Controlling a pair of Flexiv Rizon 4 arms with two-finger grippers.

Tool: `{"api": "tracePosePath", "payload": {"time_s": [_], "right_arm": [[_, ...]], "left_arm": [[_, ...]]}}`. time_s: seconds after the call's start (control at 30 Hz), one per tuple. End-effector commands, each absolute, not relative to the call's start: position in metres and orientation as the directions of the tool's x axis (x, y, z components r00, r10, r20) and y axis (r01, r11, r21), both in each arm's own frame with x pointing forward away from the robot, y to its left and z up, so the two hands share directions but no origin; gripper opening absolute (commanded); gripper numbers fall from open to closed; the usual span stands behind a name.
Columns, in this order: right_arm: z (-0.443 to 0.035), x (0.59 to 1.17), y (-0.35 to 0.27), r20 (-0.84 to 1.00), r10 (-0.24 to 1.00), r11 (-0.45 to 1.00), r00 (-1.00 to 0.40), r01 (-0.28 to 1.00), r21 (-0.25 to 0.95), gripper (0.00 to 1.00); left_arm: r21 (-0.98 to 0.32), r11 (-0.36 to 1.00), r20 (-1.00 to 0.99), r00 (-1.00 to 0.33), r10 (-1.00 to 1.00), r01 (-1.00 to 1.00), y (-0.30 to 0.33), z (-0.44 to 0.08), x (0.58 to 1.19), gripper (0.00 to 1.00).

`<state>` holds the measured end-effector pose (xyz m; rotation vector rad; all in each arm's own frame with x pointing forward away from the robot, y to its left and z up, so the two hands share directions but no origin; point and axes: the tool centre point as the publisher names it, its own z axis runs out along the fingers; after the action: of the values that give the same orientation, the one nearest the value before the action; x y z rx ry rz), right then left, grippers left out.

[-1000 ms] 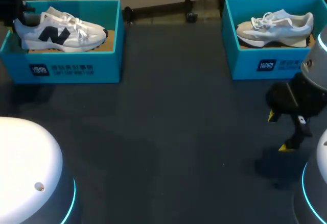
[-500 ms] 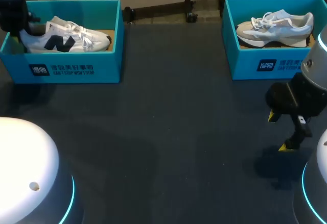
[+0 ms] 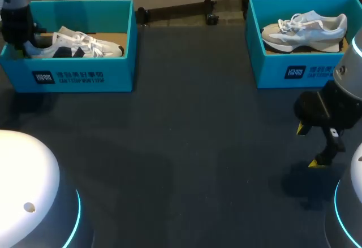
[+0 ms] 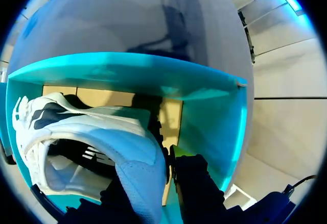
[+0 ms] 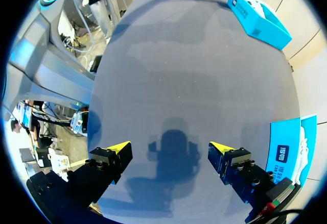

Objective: Take the shoe out of the shoebox, open the shoe tongue, remove and reinsert the insole, then place the shoe into the shoebox

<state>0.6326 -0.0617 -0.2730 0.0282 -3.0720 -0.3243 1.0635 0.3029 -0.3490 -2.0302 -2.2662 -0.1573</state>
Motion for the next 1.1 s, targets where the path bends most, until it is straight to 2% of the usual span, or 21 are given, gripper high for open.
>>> {"api": "tracePosePath", "payload": {"time_s": [0.03,0.5,0.9,0.97,1.0,1.03,1.1], "right_arm": [[-0.274,0.632,-0.062,0.049,-0.023,0.978,-0.999,-0.013,0.208,1.00],[-0.274,0.632,-0.062,0.049,-0.023,0.978,-0.999,-0.013,0.208,1.00],[-0.274,0.632,-0.062,0.049,-0.023,0.978,-0.999,-0.013,0.208,1.00],[-0.274,0.632,-0.062,0.049,-0.023,0.978,-0.999,-0.013,0.208,1.00],[-0.274,0.632,-0.062,0.049,-0.023,0.978,-0.999,-0.013,0.208,1.00],[-0.274,0.632,-0.062,0.049,-0.023,0.978,-0.999,-0.013,0.208,1.00],[-0.274,0.632,-0.062,0.049,-0.023,0.978,-0.999,-0.013,0.208,1.00]], "left_arm": [[0.008,0.108,0.128,-0.108,0.986,0.994,0.304,-0.355,1.066,0.00],[0.012,0.101,0.156,-0.102,0.982,0.995,0.296,-0.368,1.061,0.00],[-0.032,0.103,0.153,-0.096,0.983,0.994,0.293,-0.382,1.062,0.00],[-0.033,0.099,0.142,-0.094,0.985,0.994,0.293,-0.382,1.062,0.16],[-0.032,0.099,0.141,-0.093,0.986,0.995,0.293,-0.382,1.061,0.31],[-0.032,0.099,0.139,-0.094,0.986,0.995,0.293,-0.381,1.061,0.40],[-0.028,0.099,0.134,-0.094,0.986,0.995,0.293,-0.380,1.062,0.47]]}}
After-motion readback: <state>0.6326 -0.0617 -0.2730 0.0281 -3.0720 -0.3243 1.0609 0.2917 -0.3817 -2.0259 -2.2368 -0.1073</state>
